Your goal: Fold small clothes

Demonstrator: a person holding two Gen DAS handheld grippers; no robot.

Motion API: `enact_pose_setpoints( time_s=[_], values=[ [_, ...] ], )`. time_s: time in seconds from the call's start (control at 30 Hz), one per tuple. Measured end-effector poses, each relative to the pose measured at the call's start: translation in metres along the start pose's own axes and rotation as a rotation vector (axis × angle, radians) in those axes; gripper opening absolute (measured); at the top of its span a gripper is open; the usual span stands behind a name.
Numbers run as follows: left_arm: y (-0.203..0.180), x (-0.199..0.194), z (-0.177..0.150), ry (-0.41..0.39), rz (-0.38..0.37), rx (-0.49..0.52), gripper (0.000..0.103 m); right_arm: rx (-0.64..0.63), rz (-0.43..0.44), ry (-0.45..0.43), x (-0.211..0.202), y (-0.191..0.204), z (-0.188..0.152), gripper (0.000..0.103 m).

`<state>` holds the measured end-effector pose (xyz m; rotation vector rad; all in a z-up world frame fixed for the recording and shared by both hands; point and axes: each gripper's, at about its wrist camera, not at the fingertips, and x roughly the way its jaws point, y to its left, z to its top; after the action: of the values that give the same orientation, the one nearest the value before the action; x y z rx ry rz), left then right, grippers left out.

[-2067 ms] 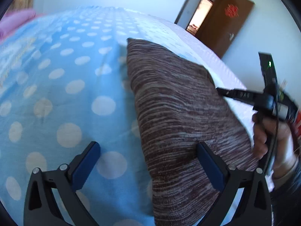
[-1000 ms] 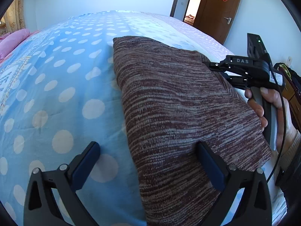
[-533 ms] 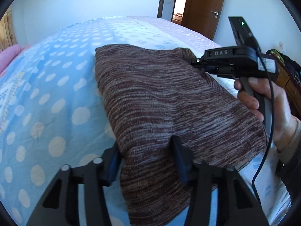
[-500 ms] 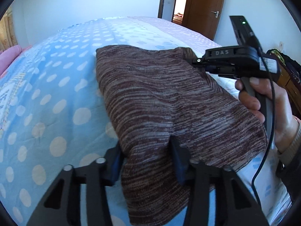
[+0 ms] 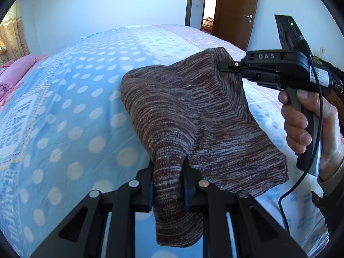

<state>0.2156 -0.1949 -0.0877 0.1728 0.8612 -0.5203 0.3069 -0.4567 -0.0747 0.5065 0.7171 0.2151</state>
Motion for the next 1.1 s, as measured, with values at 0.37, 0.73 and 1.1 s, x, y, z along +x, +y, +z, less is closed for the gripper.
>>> enact_pose_setpoints(
  time_s=[0.37, 0.73, 1.1],
  values=[
    [0.025, -0.056, -0.027, -0.048, 0.058, -0.001, 0.021, -0.028, 0.092, 0.005, -0.011, 0.054, -0.027, 0.018],
    [0.058, -0.094, -0.058, -0.064, 0.123, -0.053, 0.021, -0.091, 0.166, 0.059, 0.009, 0.122, -0.052, 0.018],
    [0.085, -0.119, -0.091, -0.067, 0.172, -0.101, 0.021, -0.148, 0.226, 0.121, 0.042, 0.186, -0.078, 0.018]
  ],
)
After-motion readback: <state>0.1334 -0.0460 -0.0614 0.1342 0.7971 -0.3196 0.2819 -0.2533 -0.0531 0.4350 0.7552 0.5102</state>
